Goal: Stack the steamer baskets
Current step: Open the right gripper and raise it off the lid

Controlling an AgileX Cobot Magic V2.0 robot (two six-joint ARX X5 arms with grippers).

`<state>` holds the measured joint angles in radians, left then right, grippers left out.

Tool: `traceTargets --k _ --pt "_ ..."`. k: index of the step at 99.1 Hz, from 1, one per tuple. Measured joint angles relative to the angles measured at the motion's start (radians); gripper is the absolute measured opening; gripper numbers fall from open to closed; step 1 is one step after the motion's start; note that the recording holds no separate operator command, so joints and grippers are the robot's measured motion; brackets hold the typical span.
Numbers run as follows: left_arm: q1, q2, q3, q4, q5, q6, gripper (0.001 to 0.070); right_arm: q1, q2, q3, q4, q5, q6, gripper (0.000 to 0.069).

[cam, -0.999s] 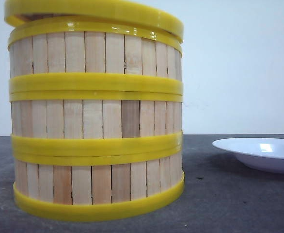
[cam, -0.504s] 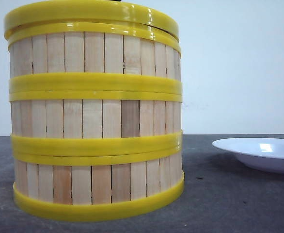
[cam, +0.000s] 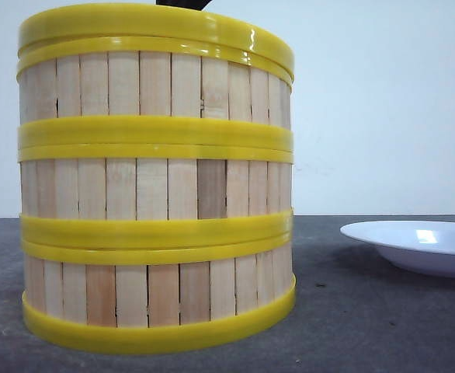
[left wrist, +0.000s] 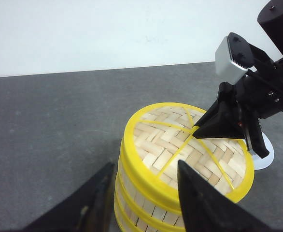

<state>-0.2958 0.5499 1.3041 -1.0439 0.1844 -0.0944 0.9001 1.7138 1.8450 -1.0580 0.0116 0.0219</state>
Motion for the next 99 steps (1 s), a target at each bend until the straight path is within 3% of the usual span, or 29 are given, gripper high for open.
traceTargets --k 10,24,32,62,99 --pt "0.000 0.000 0.000 0.000 0.000 0.000 0.0235 0.000 0.000 0.000 0.003 0.000 0.000 0.0095" --pt "0.000 0.000 0.000 0.000 0.000 0.000 0.0235 -0.005 0.000 0.000 0.022 0.011 -0.001 0.0316" --pt "0.000 0.000 0.000 0.000 0.000 0.000 0.0235 -0.011 0.000 0.000 0.032 0.015 -0.001 0.0387" --pt "0.000 0.000 0.000 -0.006 0.000 0.000 0.0235 -0.003 -0.038 0.000 0.077 0.037 -0.001 0.0411" --pt "0.000 0.000 0.000 -0.008 0.000 0.008 0.0235 -0.003 -0.384 0.001 0.091 0.224 -0.002 0.0411"
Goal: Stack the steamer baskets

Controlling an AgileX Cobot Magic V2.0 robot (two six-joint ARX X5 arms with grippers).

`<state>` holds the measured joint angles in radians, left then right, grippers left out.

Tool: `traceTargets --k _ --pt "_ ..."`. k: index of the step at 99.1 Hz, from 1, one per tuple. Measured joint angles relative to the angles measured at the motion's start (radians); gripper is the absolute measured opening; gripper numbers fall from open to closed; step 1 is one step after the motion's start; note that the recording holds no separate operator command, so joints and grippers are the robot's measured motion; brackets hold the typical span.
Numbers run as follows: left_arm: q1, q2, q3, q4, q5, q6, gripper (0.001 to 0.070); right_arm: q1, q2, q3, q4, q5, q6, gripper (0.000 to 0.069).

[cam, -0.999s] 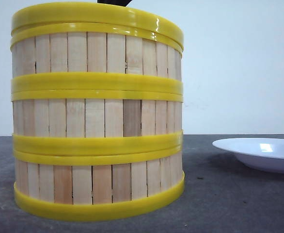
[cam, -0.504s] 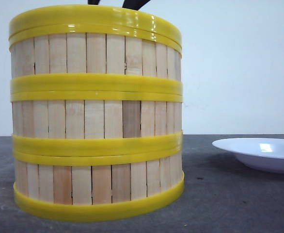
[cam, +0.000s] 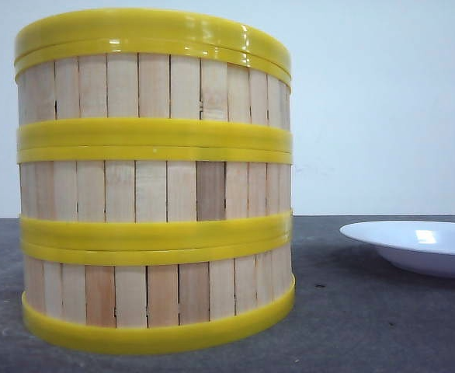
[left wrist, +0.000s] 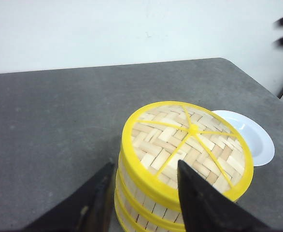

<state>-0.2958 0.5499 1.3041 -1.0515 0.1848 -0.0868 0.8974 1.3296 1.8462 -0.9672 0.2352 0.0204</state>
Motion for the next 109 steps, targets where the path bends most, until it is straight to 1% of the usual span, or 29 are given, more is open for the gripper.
traceTargets --k 17,25,31,42,51,57,72,79,89,96,109 --pt "0.000 -0.009 -0.012 0.044 0.000 0.024 0.0235 0.000 -0.152 0.000 -0.008 0.077 -0.002 0.0411" --pt "0.000 -0.037 -0.051 0.064 0.000 0.045 0.0235 0.000 -0.216 -0.009 -0.023 0.108 -0.005 0.0411" --pt "0.000 -0.073 -0.103 0.090 0.001 0.051 0.0235 0.000 -0.267 -0.047 -0.023 0.131 -0.005 0.0411" --pt "0.000 -0.167 -0.232 0.162 0.002 0.060 0.0235 0.000 -0.378 -0.181 -0.017 0.186 -0.005 0.0411" --pt "0.000 -0.270 -0.366 0.210 0.011 0.061 0.0235 0.000 -0.491 -0.344 0.023 0.230 0.009 0.0411" --pt "0.000 -0.334 -0.447 0.214 0.024 0.061 0.0235 0.000 -0.567 -0.460 0.048 0.240 0.027 0.0411" --pt "0.000 -0.463 -0.601 0.201 0.025 0.060 0.0235 0.001 -0.768 -0.742 0.084 0.240 0.091 0.0411" --pt "0.000 -0.510 -0.640 0.200 0.025 0.057 0.0235 0.001 -0.855 -0.853 0.084 0.240 0.126 0.0411" --pt "0.000 -0.533 -0.646 0.227 0.026 0.056 0.0235 0.001 -0.927 -0.960 0.083 0.240 0.174 0.0411" --pt "0.000 -0.533 -0.645 0.243 0.025 0.049 0.0235 0.001 -0.948 -0.994 0.078 0.236 0.202 0.0411" --pt "0.000 -0.533 -0.645 0.241 0.026 0.045 0.0235 0.002 -0.961 -0.997 0.097 0.237 0.228 0.0411"
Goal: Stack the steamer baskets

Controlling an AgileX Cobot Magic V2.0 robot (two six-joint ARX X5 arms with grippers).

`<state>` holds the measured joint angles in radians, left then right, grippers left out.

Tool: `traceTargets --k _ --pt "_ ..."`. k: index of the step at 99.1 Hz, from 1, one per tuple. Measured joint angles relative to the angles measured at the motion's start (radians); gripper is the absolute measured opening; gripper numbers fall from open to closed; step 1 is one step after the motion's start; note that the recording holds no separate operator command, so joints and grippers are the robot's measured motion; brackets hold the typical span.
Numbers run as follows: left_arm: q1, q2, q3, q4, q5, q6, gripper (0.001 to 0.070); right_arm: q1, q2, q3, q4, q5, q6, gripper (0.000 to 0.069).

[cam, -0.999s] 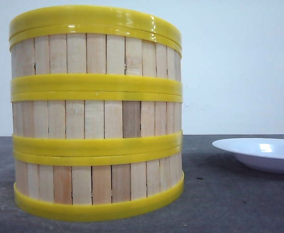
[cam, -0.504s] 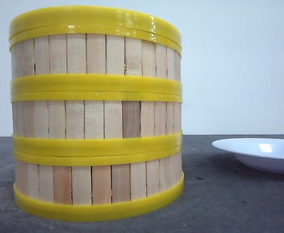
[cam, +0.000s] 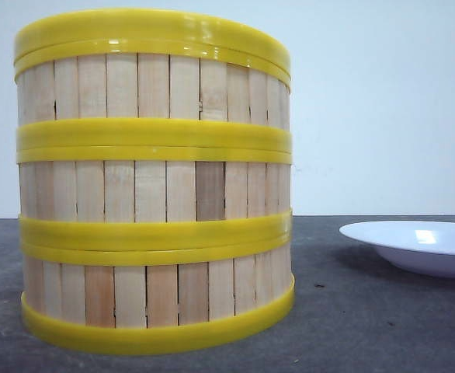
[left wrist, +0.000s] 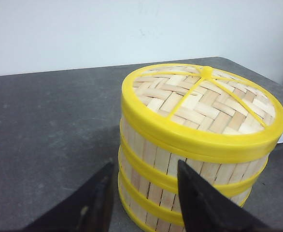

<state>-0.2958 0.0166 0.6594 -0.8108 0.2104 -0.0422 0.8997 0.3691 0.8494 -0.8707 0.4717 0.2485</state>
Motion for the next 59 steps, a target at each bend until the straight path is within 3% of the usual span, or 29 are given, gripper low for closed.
traceTargets --k 18,23,29,35,44,59 --pt "0.000 0.000 0.000 0.027 0.000 0.000 0.0232 0.000 -0.001 0.000 0.001 0.000 0.012 0.0398" --pt "0.000 0.000 0.000 0.030 0.000 0.000 0.0198 0.000 -0.001 0.000 0.001 0.000 0.014 0.0331" --pt "0.000 0.000 0.000 0.030 0.000 -0.003 0.0088 0.000 -0.001 0.000 0.001 0.000 0.014 0.0157" --pt "0.000 0.000 0.000 0.030 -0.001 -0.003 0.0045 0.000 -0.001 0.000 0.001 0.000 0.013 0.0067" --pt "0.000 0.000 0.000 0.030 -0.001 -0.003 0.0027 0.001 -0.001 0.000 0.001 0.000 0.013 0.0024" --pt "0.000 0.000 0.000 0.029 -0.001 -0.003 0.0025 0.001 -0.001 0.000 0.001 0.000 0.014 0.0010"
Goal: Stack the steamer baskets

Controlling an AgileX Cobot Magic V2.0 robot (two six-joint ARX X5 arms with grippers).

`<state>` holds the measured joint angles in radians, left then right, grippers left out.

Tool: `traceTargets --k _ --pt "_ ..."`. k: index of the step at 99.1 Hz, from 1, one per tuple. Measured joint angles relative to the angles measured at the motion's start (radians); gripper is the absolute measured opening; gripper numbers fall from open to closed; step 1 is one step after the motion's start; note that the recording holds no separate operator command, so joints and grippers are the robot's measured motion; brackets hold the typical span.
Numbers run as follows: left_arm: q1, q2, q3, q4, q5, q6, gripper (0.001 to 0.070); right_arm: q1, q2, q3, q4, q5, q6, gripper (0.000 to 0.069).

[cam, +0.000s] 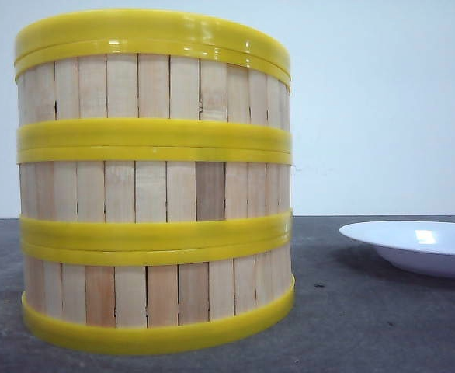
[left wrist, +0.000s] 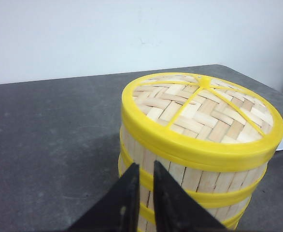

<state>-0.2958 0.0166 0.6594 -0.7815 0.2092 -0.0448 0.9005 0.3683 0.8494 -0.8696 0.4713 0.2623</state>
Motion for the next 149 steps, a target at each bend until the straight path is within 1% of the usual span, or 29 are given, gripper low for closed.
traceTargets --k 83,91,101,108,118,125,130,141,149 --pt "0.000 0.000 0.000 0.000 0.000 0.000 0.0025 0.000 0.000 0.000 0.000 0.000 0.000 0.0009" --pt "0.000 0.000 0.000 0.013 -0.001 0.016 0.0025 0.000 0.000 0.000 0.000 0.000 0.000 0.0009" --pt "0.005 0.000 0.000 0.056 -0.001 0.061 0.0025 0.000 0.000 0.000 0.000 0.000 0.000 0.0009" --pt "0.024 0.000 -0.003 0.083 -0.001 0.094 0.0025 0.000 0.000 0.000 0.000 0.000 0.000 0.0009" --pt "0.069 0.000 -0.037 0.118 -0.006 0.135 0.0025 0.000 0.000 0.000 0.000 0.000 0.000 0.0009" --pt "0.109 0.000 -0.085 0.149 -0.030 0.150 0.0025 0.000 0.000 0.000 0.000 0.000 0.000 0.0009" --pt "0.140 0.000 -0.124 0.177 -0.051 0.154 0.0025 0.000 0.000 0.000 0.000 0.000 0.000 0.0009" --pt "0.209 0.000 -0.217 0.260 -0.075 0.151 0.0025 0.000 0.000 0.000 0.000 0.000 0.000 0.0009" --pt "0.237 0.000 -0.277 0.330 -0.109 0.135 0.0025 0.000 0.000 0.000 0.000 0.000 0.000 0.0009"
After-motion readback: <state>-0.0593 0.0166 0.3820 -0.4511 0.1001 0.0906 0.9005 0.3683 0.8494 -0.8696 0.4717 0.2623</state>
